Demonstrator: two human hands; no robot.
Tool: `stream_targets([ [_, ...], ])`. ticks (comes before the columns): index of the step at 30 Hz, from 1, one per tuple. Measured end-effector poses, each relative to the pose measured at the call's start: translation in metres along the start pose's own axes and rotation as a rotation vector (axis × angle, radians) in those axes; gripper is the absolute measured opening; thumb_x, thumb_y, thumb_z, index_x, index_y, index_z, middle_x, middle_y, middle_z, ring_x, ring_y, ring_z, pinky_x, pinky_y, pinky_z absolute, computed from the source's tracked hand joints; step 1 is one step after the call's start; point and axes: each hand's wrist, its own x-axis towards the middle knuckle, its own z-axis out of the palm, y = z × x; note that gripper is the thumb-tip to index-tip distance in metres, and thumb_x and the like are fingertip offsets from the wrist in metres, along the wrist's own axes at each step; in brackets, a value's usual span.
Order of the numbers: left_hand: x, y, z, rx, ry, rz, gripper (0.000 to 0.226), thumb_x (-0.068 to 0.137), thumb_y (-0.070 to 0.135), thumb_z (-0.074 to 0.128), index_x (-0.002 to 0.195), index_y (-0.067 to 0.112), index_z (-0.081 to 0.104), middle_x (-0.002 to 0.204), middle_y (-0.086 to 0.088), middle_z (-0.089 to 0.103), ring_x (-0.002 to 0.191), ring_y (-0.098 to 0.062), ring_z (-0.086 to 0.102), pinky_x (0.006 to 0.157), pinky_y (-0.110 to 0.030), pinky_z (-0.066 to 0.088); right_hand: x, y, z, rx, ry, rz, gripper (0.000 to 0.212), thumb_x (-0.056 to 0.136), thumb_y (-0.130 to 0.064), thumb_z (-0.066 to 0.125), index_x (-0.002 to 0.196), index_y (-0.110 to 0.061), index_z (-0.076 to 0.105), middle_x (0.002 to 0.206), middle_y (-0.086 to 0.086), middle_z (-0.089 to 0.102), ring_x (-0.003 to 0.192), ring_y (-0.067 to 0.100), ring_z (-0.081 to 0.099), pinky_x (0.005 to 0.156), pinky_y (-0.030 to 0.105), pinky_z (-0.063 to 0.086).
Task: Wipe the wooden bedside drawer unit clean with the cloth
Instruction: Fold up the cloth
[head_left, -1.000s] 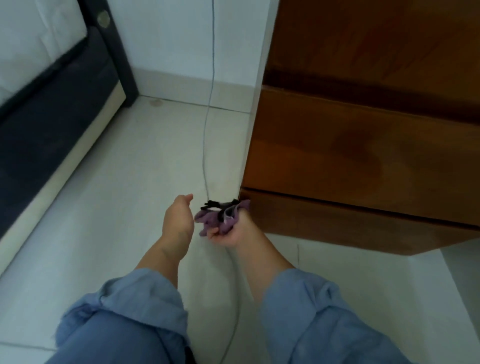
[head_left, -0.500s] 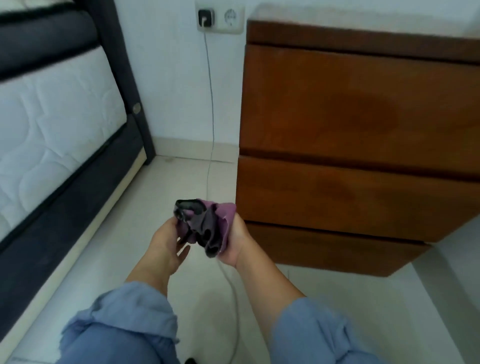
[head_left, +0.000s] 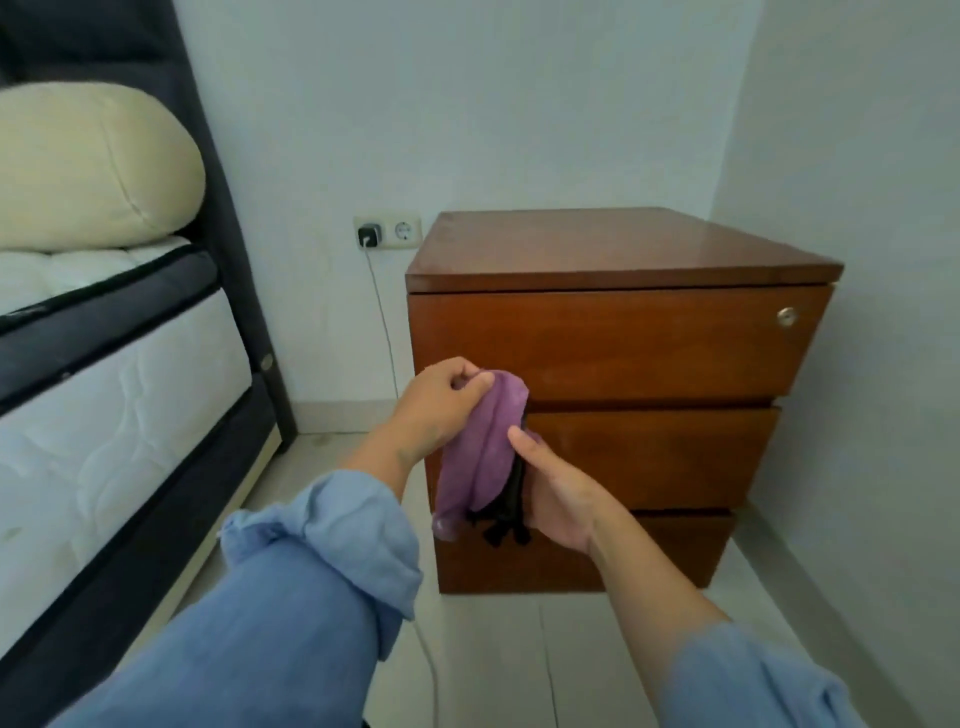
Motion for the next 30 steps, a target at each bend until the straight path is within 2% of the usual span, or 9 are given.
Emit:
stream_targets([
  [3,-0.002,0.037,0.001,-0.039,-0.058,0.067,0.016,0.092,0.035,0.058,0.083,0.025,0.067,0.087,0.009,0.064,0.084,-0.006,0.057,0.067,-0.021,0.043,-0.022,-0.034,-0.003,-0.123,0.086,-0.105,0.105,0.053,-0.049,0.088,0.139,-0.04,0.028,0.138,0.0,0.048,0.124,0.027,0.05,0.104,0.052,0.042],
  [7,0.002,0.089,-0.005,-0.141,-0.042,0.095,0.018,0.089,0.04,0.063,0.093,0.024,0.071,0.092,0.01,0.066,0.089,-0.008,0.059,0.068,-0.022,0.047,-0.053,-0.083,-0.015,-0.034,0.156,-0.242,0.082,0.064,-0.02,0.086,0.135,-0.022,0.044,0.127,0.004,0.061,0.115,0.025,0.059,0.1,0.045,0.048],
  [9,0.008,0.109,-0.01,-0.318,-0.007,-0.028,0.029,0.086,0.046,0.065,0.099,0.022,0.07,0.097,0.005,0.067,0.091,-0.012,0.061,0.065,-0.025,0.05,-0.07,-0.111,-0.018,0.0,0.139,-0.286,0.07,0.07,-0.016,0.082,0.131,-0.018,0.048,0.125,0.007,0.063,0.112,0.026,0.063,0.095,0.043,0.051],
  [12,0.012,0.123,-0.01,-0.809,-0.126,-0.42,0.063,0.081,0.061,0.061,0.111,0.006,0.062,0.109,-0.011,0.067,0.097,-0.025,0.065,0.071,-0.034,0.057,-0.085,-0.149,-0.015,-0.041,0.201,-0.321,0.057,0.077,-0.016,0.076,0.127,-0.016,0.049,0.119,0.008,0.064,0.102,0.025,0.067,0.079,0.037,0.058],
  [16,0.011,0.124,0.006,-0.817,-0.412,-0.638,0.094,0.074,0.072,0.057,0.132,-0.001,0.044,0.111,-0.013,0.069,0.096,-0.025,0.066,0.066,-0.032,0.054,-0.085,-0.187,-0.026,-0.085,0.342,-0.341,0.06,0.078,-0.013,0.074,0.13,-0.013,0.044,0.12,0.01,0.061,0.104,0.025,0.064,0.082,0.037,0.056],
  [18,0.022,0.138,0.013,-0.792,-0.429,-0.556,0.077,0.08,0.059,0.062,0.131,0.004,0.044,0.115,-0.007,0.067,0.102,-0.022,0.064,0.074,-0.032,0.052,-0.083,-0.203,-0.037,-0.092,0.36,-0.332,0.059,0.079,-0.014,0.073,0.131,-0.01,0.045,0.121,0.011,0.061,0.105,0.026,0.064,0.086,0.038,0.055],
  [22,0.06,0.179,0.028,-0.587,-0.139,-0.278,0.055,0.091,0.016,0.06,0.14,0.027,0.038,0.128,-0.003,0.056,0.111,-0.02,0.056,0.08,-0.03,0.047,-0.077,-0.238,-0.062,-0.041,0.458,-0.397,0.052,0.091,-0.007,0.058,0.135,-0.02,0.035,0.119,0.006,0.055,0.099,0.022,0.06,0.077,0.039,0.054],
  [27,0.119,0.219,0.051,-0.444,-0.067,0.071,0.04,0.095,-0.003,0.042,0.126,0.015,0.059,0.129,-0.012,0.058,0.099,-0.017,0.06,0.088,-0.028,0.052,-0.073,-0.302,-0.089,-0.415,0.543,-0.435,0.034,0.096,0.001,0.038,0.1,-0.022,0.062,0.113,0.005,0.058,0.087,0.018,0.056,0.07,0.034,0.05],
  [30,0.16,0.241,0.068,-0.291,0.057,0.26,0.044,0.093,0.0,0.043,0.131,0.019,0.057,0.138,-0.007,0.051,0.123,-0.022,0.052,0.108,-0.032,0.04,-0.059,-0.344,-0.11,-0.532,0.648,-0.572,0.041,0.095,0.006,0.037,0.11,-0.019,0.066,0.118,0.004,0.055,0.1,0.02,0.054,0.075,0.03,0.05],
])
